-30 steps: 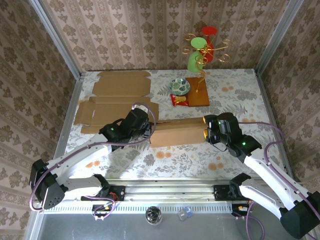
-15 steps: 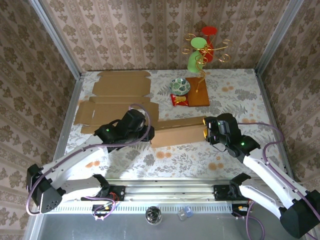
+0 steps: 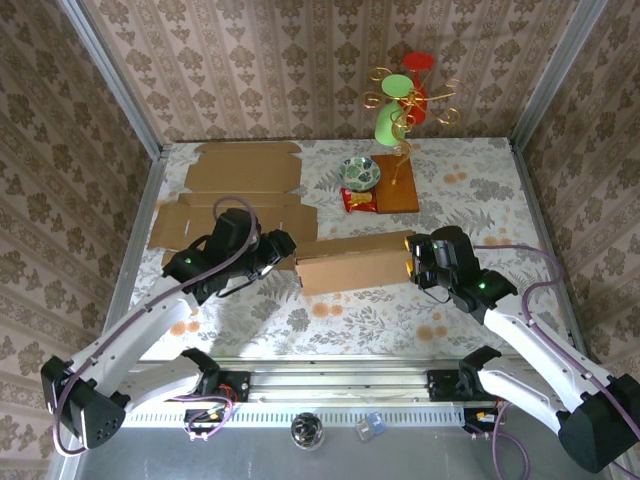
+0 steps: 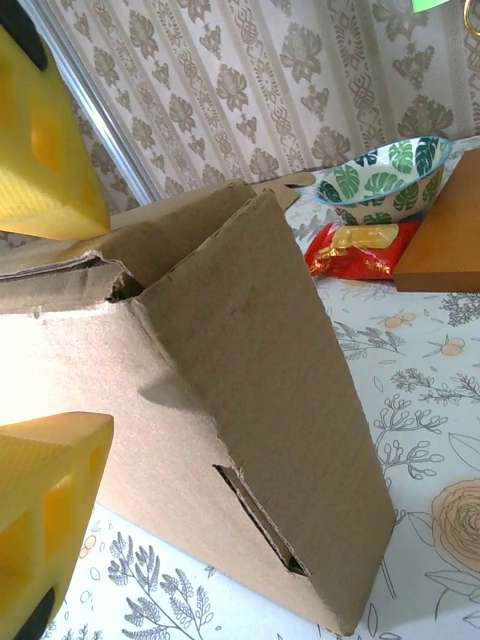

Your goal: Fold the paper box

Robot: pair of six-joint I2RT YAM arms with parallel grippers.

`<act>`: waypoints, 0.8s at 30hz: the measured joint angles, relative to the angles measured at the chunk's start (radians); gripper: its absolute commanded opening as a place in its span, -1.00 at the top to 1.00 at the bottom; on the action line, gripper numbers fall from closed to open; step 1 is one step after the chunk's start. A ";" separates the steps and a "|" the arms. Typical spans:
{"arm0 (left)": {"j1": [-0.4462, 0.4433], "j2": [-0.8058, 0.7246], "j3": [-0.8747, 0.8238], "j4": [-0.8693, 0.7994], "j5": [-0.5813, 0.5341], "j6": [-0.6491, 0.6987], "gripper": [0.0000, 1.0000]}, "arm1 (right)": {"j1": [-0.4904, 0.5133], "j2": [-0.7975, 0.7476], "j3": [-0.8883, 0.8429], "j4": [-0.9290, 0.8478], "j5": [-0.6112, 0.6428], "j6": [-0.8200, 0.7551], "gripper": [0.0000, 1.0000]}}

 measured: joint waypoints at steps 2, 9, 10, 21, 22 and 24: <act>0.004 0.027 -0.005 0.017 0.028 -0.016 -0.03 | 0.000 0.000 -0.004 0.003 0.000 0.000 0.01; 0.004 0.087 -0.043 0.083 0.095 -0.029 0.11 | 0.000 0.000 -0.007 0.005 0.000 0.000 0.02; 0.004 0.087 -0.050 0.090 0.101 -0.029 0.14 | 0.000 0.000 -0.008 0.005 0.000 0.000 0.02; 0.001 0.057 -0.153 0.203 0.137 -0.025 0.52 | 0.000 -0.010 -0.026 0.008 -0.004 0.000 0.09; -0.001 0.052 -0.161 0.213 0.138 -0.025 0.55 | 0.000 -0.011 -0.027 0.007 -0.004 0.000 0.11; -0.003 0.047 -0.171 0.227 0.138 -0.018 0.60 | 0.000 -0.014 -0.027 0.003 -0.004 0.000 0.14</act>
